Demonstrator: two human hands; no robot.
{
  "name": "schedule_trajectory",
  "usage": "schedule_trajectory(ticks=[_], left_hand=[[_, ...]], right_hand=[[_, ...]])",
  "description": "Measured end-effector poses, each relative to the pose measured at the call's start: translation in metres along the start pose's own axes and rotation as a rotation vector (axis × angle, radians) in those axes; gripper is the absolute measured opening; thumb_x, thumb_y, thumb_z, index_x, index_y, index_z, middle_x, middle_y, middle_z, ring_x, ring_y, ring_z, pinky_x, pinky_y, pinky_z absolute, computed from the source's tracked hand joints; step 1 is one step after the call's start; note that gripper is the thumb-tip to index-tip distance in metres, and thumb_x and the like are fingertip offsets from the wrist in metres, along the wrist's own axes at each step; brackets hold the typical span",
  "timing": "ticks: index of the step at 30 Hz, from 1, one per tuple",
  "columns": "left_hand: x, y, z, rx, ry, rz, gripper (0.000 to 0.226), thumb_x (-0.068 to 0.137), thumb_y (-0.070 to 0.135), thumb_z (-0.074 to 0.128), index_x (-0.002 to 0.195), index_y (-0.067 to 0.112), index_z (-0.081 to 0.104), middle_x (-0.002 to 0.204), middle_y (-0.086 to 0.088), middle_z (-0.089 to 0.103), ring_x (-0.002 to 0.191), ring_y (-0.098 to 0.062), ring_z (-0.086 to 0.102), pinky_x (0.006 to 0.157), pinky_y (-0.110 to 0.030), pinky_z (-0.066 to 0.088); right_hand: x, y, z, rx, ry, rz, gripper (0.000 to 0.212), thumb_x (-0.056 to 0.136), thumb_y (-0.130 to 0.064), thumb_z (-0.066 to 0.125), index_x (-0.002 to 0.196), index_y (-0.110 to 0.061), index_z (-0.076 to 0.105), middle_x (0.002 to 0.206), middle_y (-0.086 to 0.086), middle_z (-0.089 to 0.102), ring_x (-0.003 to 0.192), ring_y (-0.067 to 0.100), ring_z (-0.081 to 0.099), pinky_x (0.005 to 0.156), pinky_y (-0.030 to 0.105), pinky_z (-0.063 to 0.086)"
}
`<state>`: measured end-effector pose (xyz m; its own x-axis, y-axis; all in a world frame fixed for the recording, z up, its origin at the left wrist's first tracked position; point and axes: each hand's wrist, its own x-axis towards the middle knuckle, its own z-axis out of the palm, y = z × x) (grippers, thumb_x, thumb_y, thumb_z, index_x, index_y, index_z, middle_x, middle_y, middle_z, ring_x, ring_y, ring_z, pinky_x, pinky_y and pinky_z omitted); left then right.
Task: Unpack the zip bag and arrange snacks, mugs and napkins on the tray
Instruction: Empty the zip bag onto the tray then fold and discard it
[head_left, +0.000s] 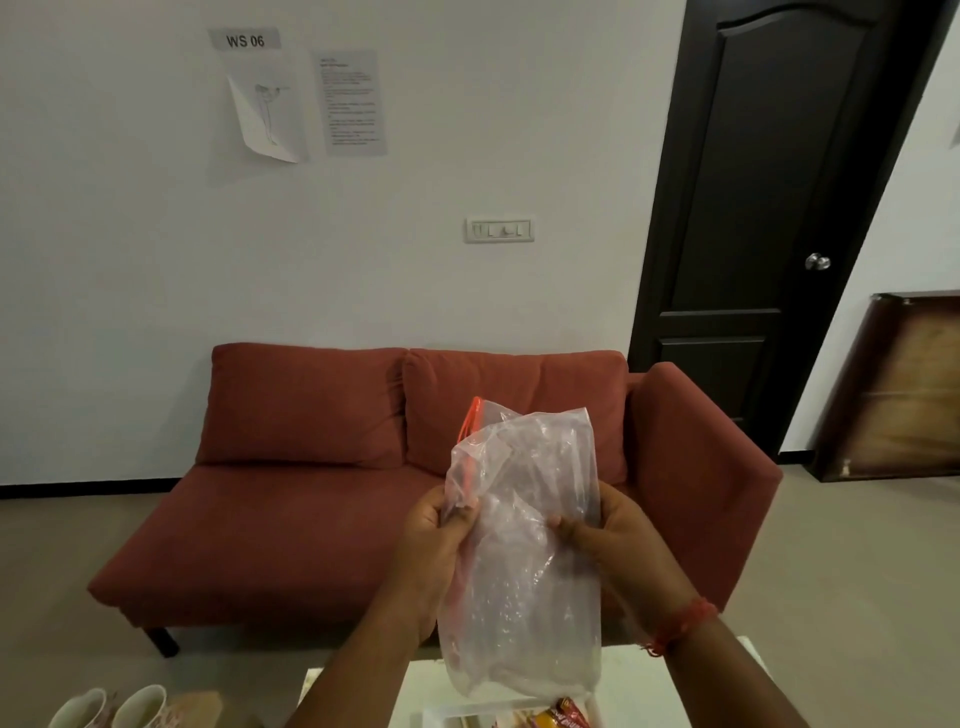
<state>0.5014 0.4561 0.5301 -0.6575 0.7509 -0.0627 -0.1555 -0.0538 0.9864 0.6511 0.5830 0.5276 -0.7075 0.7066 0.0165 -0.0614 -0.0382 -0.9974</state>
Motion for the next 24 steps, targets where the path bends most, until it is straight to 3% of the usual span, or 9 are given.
schedule_trajectory(ticks=[3,6,10,13,16,18,20,24], left_hand=[[-0.004,0.004,-0.005,0.053,-0.117,0.017,0.024,0.098,0.022,0.057,0.121,0.021,0.063,0.109,-0.003,0.076,0.101,-0.021,0.072,0.085,-0.037,0.059],[-0.003,0.009,-0.010,0.062,-0.275,-0.002,0.041,0.090,0.013,0.068,0.127,0.027,0.057,0.117,-0.002,0.073,0.108,-0.021,0.070,0.089,-0.040,0.058],[0.005,0.010,-0.012,0.075,-0.178,0.037,0.042,0.091,-0.003,0.062,0.127,0.020,0.061,0.114,-0.006,0.074,0.106,-0.026,0.070,0.091,-0.042,0.058],[0.007,0.010,-0.015,0.019,-0.158,0.052,0.038,0.089,-0.010,0.058,0.115,0.016,0.067,0.103,-0.007,0.077,0.093,-0.025,0.073,0.079,-0.038,0.061],[0.009,0.005,-0.018,-0.026,-0.158,0.078,0.031,0.083,-0.018,0.057,0.106,0.001,0.065,0.086,-0.010,0.075,0.074,-0.023,0.070,0.064,-0.031,0.060],[0.012,0.002,-0.021,-0.038,-0.143,0.089,0.029,0.086,-0.015,0.055,0.099,0.006,0.070,0.087,-0.011,0.072,0.072,-0.022,0.067,0.065,-0.033,0.059],[0.015,0.001,-0.022,-0.042,-0.167,0.126,0.034,0.087,-0.012,0.052,0.075,0.014,0.072,0.090,-0.007,0.071,0.077,-0.022,0.064,0.069,-0.035,0.057],[0.020,0.002,-0.023,0.015,-0.217,0.265,0.028,0.070,0.000,0.052,0.051,0.019,0.061,0.092,-0.002,0.068,0.084,-0.015,0.059,0.080,-0.032,0.048]], right_hand=[[0.000,-0.006,-0.003,-0.012,-0.014,0.003,0.029,0.091,-0.006,0.067,0.119,-0.013,0.064,0.108,0.009,0.076,0.097,0.030,0.074,0.081,0.051,0.061],[0.001,-0.009,-0.003,-0.002,0.003,-0.018,0.030,0.091,-0.001,0.065,0.120,-0.008,0.064,0.108,0.014,0.075,0.097,0.035,0.073,0.080,0.054,0.060],[-0.003,-0.016,-0.007,-0.049,-0.034,-0.017,0.032,0.092,0.002,0.062,0.120,-0.013,0.063,0.110,0.008,0.075,0.096,0.025,0.074,0.072,0.039,0.063],[-0.008,-0.023,-0.014,-0.112,-0.095,-0.008,0.036,0.094,0.008,0.055,0.116,-0.018,0.066,0.105,-0.002,0.077,0.094,0.018,0.074,0.068,0.032,0.062],[-0.009,-0.028,-0.018,-0.131,-0.094,-0.045,0.039,0.094,0.014,0.047,0.106,-0.013,0.072,0.098,0.000,0.079,0.089,0.017,0.075,0.070,0.031,0.062],[-0.007,-0.027,-0.020,-0.134,-0.077,-0.103,0.042,0.090,0.020,0.044,0.100,-0.006,0.075,0.099,0.006,0.077,0.090,0.019,0.073,0.075,0.034,0.061],[-0.003,-0.024,-0.020,-0.116,-0.052,-0.147,0.043,0.083,0.028,0.041,0.086,0.002,0.076,0.102,0.008,0.074,0.094,0.023,0.069,0.080,0.039,0.059],[-0.002,-0.022,-0.020,-0.041,-0.049,-0.153,0.051,0.079,0.029,0.033,0.063,0.000,0.071,0.110,0.010,0.068,0.100,0.024,0.066,0.087,0.044,0.058]])
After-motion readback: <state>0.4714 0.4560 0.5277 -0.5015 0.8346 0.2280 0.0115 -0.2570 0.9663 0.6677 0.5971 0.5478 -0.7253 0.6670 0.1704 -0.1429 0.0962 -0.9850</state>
